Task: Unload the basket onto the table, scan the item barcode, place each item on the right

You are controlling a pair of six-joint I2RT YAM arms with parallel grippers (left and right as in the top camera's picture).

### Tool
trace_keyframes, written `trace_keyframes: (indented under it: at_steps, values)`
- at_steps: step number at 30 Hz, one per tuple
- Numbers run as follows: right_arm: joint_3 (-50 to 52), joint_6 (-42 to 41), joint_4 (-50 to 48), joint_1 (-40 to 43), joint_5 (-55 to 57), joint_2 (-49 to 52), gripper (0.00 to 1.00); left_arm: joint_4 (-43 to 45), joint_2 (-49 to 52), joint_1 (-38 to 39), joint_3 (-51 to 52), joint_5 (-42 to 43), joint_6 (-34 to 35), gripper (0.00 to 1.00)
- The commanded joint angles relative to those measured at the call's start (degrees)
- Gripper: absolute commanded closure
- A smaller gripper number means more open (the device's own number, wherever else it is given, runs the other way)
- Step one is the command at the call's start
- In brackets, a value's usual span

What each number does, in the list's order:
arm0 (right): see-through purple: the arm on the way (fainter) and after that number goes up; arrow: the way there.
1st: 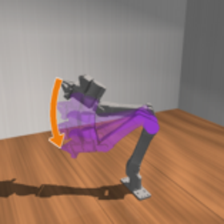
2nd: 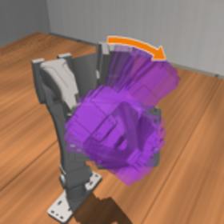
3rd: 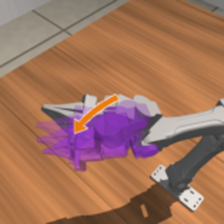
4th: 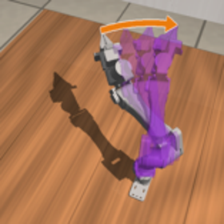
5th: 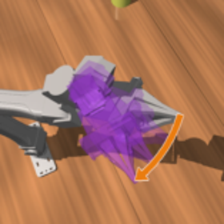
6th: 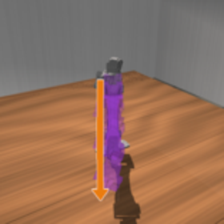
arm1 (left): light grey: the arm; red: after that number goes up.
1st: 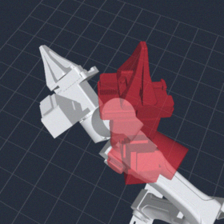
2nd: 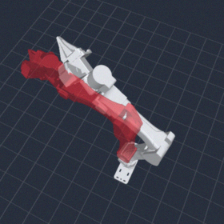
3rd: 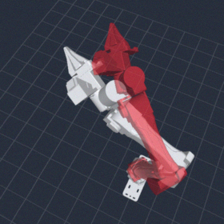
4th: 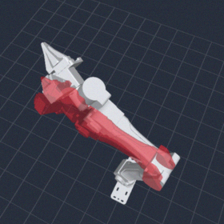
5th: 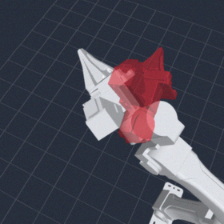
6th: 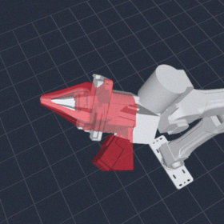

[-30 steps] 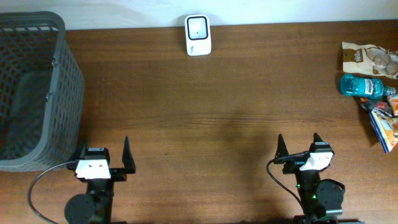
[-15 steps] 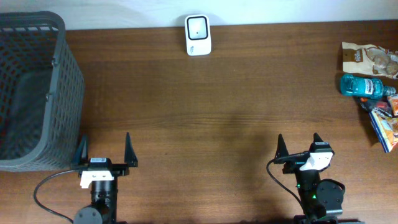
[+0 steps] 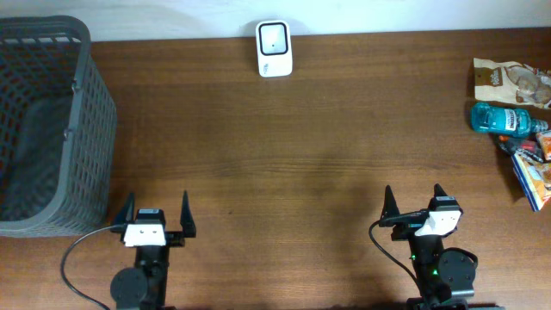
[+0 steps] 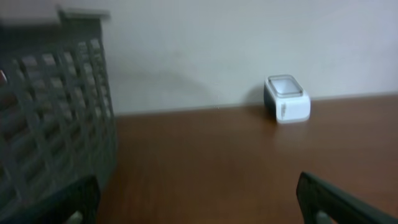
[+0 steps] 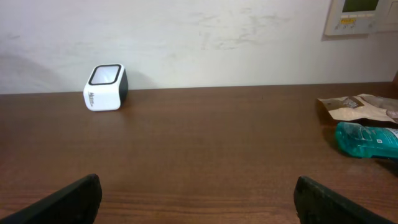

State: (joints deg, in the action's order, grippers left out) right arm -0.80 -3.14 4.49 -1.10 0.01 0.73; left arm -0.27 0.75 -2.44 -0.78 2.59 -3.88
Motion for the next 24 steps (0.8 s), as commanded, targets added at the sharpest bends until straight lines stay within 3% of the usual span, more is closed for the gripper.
trace_keyframes:
  at_steps: [1,24]
  values:
    - [0.48,-0.09,0.20,0.52,0.48,-0.52,0.02,-4.33,-0.48,-0.35,0.31,-0.63,-0.94,0.01]
    - [0.48,-0.09,0.20,0.52,0.48,-0.52,0.02,-4.61,-0.48,-0.35,0.31,-2.32,-0.94,0.01]
